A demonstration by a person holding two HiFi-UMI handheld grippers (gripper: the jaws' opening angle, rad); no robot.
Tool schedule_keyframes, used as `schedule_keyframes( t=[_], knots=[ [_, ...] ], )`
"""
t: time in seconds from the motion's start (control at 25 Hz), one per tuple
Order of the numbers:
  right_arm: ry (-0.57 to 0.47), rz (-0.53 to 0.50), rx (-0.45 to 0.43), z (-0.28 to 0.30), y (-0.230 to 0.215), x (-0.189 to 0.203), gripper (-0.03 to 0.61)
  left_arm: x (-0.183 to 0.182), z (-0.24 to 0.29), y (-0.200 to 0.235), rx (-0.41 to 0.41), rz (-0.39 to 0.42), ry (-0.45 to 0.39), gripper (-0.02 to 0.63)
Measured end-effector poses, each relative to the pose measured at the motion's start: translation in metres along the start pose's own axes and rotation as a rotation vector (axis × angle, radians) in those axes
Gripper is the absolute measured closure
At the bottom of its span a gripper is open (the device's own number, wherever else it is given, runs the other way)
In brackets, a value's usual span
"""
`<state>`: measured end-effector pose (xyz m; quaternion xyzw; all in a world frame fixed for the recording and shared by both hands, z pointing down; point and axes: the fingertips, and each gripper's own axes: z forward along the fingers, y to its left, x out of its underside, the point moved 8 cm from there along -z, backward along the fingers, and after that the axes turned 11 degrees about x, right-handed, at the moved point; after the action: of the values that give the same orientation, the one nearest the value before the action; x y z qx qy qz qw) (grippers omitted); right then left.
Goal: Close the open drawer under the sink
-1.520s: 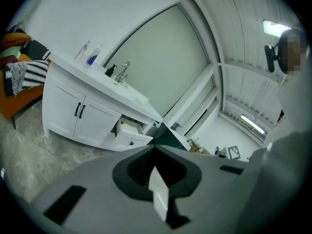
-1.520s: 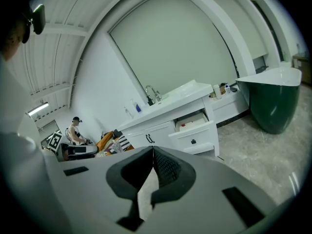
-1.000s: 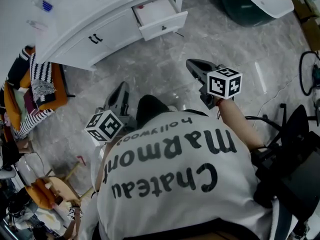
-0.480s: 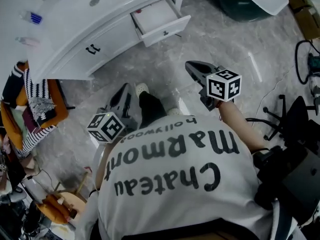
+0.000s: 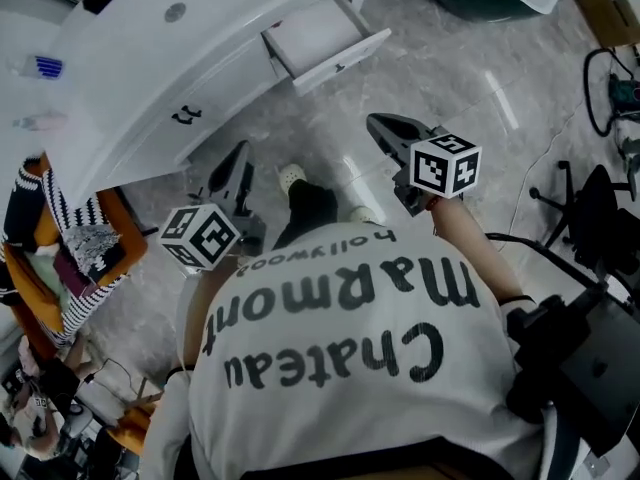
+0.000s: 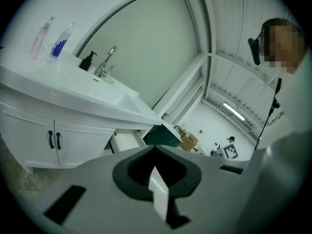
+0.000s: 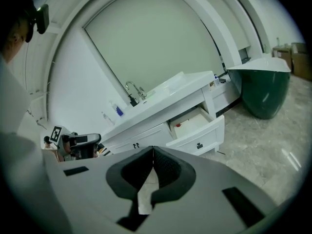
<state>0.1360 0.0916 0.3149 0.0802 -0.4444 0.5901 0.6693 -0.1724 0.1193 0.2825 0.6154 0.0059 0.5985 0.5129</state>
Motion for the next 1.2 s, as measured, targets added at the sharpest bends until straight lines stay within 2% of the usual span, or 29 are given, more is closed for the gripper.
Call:
schedule_keyframes(
  t=[0.16, 0.32, 0.52, 0.68, 0.84, 0.96, 1.2],
  knots=[
    [-0.033, 0.033, 0.043, 0.013, 0.010, -0.006, 0.568, -0.008, 0.009, 0.013, 0.074, 0.025, 0.085, 0.606],
    [-0.057, 0.053, 0.078, 0.021, 0.020, -0.010, 0.568, -0.019, 0.013, 0.026, 0.107, 0.028, 0.111, 0.606],
    [-0.078, 0.053, 0.154, 0.017, 0.024, -0.012, 0.568, -0.036, 0.027, 0.039, 0.126, 0.122, 0.163, 0.606],
    [-0.098, 0.053, 0.183, 0.013, 0.027, -0.014, 0.568, -0.055, 0.040, 0.041, 0.166, 0.145, 0.124, 0.606],
    [-0.117, 0.070, 0.193, 0.018, 0.024, -0.015, 0.568, -0.063, 0.042, 0.043, 0.133, 0.116, 0.058, 0.606],
    [-0.152, 0.093, 0.201, 0.026, 0.022, -0.019, 0.568, -0.060, 0.044, 0.049, 0.106, 0.095, 0.044, 0.606],
    [-0.155, 0.086, 0.194, 0.045, 0.021, -0.012, 0.568, -0.052, 0.056, 0.052, 0.172, 0.081, 0.000, 0.606]
  ],
)
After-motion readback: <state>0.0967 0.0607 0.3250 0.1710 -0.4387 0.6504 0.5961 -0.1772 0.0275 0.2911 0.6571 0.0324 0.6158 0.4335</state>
